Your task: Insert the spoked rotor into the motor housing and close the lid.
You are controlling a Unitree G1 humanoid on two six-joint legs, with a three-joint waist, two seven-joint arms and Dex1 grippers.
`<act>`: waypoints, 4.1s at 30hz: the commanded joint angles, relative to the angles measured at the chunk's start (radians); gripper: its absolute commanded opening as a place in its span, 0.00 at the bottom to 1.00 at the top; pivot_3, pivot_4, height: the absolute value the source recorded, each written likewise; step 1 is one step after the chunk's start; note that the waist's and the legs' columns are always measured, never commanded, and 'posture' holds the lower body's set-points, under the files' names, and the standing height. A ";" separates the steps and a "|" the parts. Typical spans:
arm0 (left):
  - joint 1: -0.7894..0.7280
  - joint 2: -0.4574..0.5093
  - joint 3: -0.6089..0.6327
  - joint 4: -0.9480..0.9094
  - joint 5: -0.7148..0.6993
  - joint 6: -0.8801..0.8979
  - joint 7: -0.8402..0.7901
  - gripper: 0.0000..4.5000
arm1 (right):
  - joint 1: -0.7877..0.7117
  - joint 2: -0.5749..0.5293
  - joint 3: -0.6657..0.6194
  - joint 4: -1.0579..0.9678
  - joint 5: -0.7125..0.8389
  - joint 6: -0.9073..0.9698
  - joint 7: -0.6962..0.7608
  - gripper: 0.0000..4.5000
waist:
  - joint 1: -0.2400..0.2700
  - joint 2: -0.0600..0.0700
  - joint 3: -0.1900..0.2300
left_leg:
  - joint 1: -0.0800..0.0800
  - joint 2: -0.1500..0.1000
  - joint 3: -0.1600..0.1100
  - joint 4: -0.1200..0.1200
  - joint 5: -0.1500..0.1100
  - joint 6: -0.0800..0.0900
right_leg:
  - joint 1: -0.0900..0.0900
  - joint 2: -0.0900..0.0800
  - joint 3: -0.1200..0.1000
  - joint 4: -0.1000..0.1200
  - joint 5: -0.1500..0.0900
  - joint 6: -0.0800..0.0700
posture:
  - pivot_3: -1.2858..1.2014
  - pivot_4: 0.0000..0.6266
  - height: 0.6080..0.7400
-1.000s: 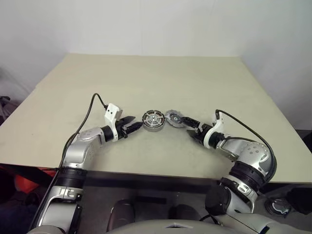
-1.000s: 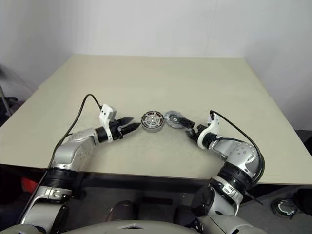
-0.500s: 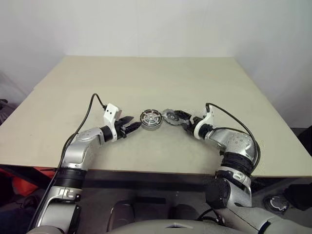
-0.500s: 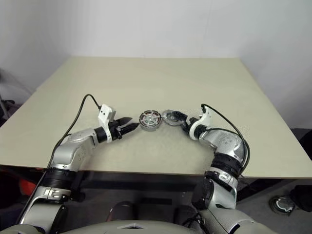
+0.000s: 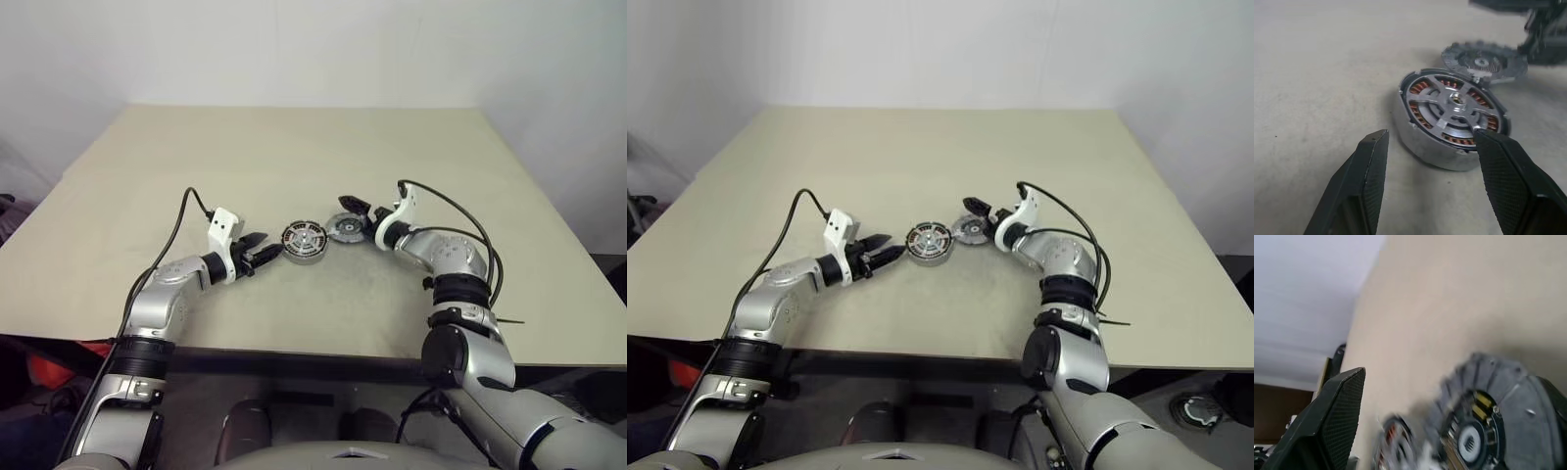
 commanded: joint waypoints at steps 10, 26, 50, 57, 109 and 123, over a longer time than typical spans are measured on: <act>-0.064 0.051 0.076 0.098 0.018 -0.078 0.022 0.66 | 0.000 0.181 0.104 -0.521 0.227 0.515 -0.192 0.99 | 0.002 0.000 0.000 | -0.005 0.011 -0.001 0.007 -0.005 0.008 | -0.003 0.012 -0.001 0.001 0.001 0.001 | 0.52 0.00 1.00; -0.070 0.033 0.103 0.120 0.006 -0.079 0.027 0.66 | 0.137 -0.085 0.615 -0.434 -0.196 -0.199 0.122 0.99 | 0.004 0.000 0.000 | -0.005 0.006 -0.003 0.008 0.001 -0.003 | 0.000 0.008 0.002 0.000 0.005 0.007 | 0.52 0.00 1.00; 0.013 -0.019 0.068 0.034 0.010 -0.057 0.074 0.66 | 0.108 0.010 0.687 -0.194 -0.316 -0.376 0.189 0.99 | 0.000 0.000 0.000 | -0.006 0.009 -0.003 0.012 0.000 0.000 | 0.000 0.009 0.001 0.001 0.005 0.000 | 0.52 0.00 1.00; -0.004 -0.001 0.089 0.055 0.006 -0.057 0.078 0.66 | 0.135 -0.031 0.791 -0.153 -0.457 -0.536 0.228 0.99 | 0.000 -0.001 0.000 | -0.005 0.009 -0.003 0.013 0.000 -0.001 | 0.001 0.010 0.001 0.002 0.005 -0.001 | 0.52 0.00 1.00; 0.018 -0.003 0.082 0.055 0.009 -0.059 0.082 0.66 | 0.203 -0.070 0.771 -0.278 -0.448 -0.549 0.378 0.69 | -0.002 -0.001 0.000 | -0.005 0.010 -0.003 0.014 -0.001 0.002 | 0.001 0.010 0.001 0.002 0.005 -0.001 | 0.52 0.00 1.00; 0.019 -0.005 0.078 0.059 0.012 -0.058 0.083 0.66 | 0.201 -0.067 0.786 -0.196 -0.506 -0.582 0.342 0.69 | -0.002 -0.001 0.000 | 0.000 0.010 -0.003 0.015 -0.001 0.001 | 0.006 0.010 0.001 0.002 0.005 -0.002 | 0.52 0.00 1.00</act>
